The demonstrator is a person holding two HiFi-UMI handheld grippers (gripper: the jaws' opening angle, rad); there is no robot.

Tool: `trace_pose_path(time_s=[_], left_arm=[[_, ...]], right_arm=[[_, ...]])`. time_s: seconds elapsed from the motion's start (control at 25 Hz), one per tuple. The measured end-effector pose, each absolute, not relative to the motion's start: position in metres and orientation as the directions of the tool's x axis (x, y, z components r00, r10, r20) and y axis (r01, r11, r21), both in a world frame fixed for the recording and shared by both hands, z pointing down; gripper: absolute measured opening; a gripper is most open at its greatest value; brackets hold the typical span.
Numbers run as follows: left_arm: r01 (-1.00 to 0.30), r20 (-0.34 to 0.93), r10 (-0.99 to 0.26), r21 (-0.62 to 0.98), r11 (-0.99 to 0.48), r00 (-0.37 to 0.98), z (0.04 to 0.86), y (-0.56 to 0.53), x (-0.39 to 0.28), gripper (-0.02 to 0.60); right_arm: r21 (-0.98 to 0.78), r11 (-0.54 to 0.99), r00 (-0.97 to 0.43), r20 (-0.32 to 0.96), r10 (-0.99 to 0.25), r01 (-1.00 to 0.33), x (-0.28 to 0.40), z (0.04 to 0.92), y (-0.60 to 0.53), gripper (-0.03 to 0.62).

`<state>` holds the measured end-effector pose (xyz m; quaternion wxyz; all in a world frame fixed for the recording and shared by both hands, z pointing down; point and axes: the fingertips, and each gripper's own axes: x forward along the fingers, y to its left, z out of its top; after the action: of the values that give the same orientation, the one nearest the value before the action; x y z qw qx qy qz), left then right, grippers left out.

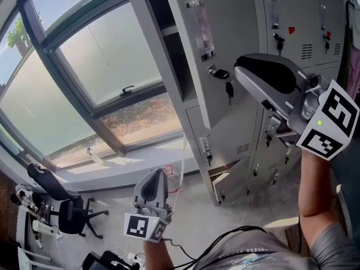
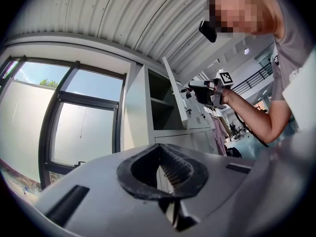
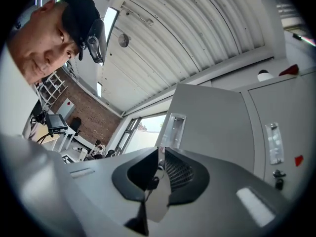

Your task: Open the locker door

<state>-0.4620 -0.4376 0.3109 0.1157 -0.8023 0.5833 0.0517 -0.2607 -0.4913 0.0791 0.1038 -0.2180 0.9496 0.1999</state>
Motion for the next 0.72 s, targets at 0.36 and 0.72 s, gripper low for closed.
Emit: trace_pose_path(time_s=[0.36, 0.72], left_arm=[[-0.937, -0.237, -0.908, -0.152, -0.315, 0.344, 0.299, -0.391, -0.408, 0.006], [-0.951, -0.229, -0.926, -0.148, -0.272, 0.301, 0.315, -0.318, -0.32, 0.006]], right_arm=[[0.176, 0.831, -0.835, -0.285, -0.47, -0.528, -0.164, 0.16, -0.463, 0.021], [0.205, 0.836, -0.859, -0.189, -0.476, -0.509, -0.063, 0.26, -0.395, 0.017]])
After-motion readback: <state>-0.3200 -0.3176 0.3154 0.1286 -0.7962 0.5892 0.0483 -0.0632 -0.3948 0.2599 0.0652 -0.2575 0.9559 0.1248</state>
